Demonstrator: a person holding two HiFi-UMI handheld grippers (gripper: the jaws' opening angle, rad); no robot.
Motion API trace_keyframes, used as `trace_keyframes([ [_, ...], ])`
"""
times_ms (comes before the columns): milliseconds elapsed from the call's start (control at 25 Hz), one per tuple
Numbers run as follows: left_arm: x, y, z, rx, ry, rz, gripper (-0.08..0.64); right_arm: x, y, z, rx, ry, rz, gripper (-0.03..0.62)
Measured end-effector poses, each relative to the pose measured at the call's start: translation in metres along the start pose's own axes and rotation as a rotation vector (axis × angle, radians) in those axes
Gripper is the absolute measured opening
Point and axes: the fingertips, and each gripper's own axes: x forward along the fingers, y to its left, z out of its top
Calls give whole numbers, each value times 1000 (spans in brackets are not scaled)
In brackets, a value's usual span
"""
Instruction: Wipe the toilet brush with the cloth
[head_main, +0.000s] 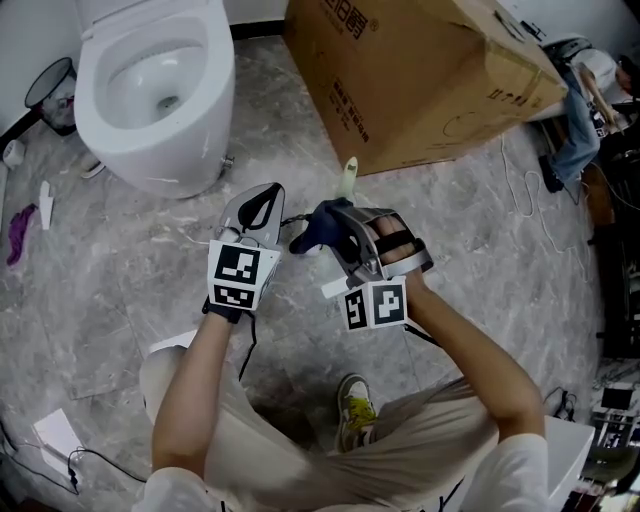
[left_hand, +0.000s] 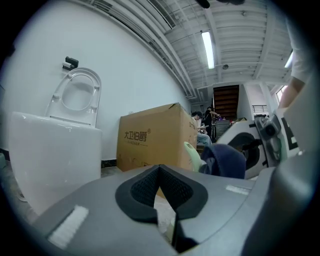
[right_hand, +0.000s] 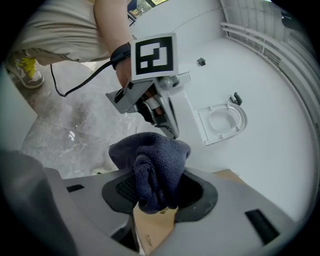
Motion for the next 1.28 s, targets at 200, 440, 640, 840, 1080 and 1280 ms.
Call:
trace_keyframes([
  [200, -4, 4, -3, -4, 1, 0, 2, -7, -46, -1, 48, 4, -113, 170],
  [440, -8, 8, -3, 3, 3, 9, 2, 0, -67, -7, 77, 27, -164, 172],
  [640, -8, 4, -8, 8, 21, -1, 2, 11, -47, -8, 71, 33, -117, 170],
  [840, -11, -10, -7, 41, 28, -34, 2, 17, -23, -12, 67, 29, -83, 169],
  [1080, -16, -18, -10, 74, 49, -62, 2, 19, 4, -16, 32, 18, -38, 169],
  [1280, -20, -19, -12, 61, 52, -71, 2, 24, 18, -26, 17, 45, -14, 170],
])
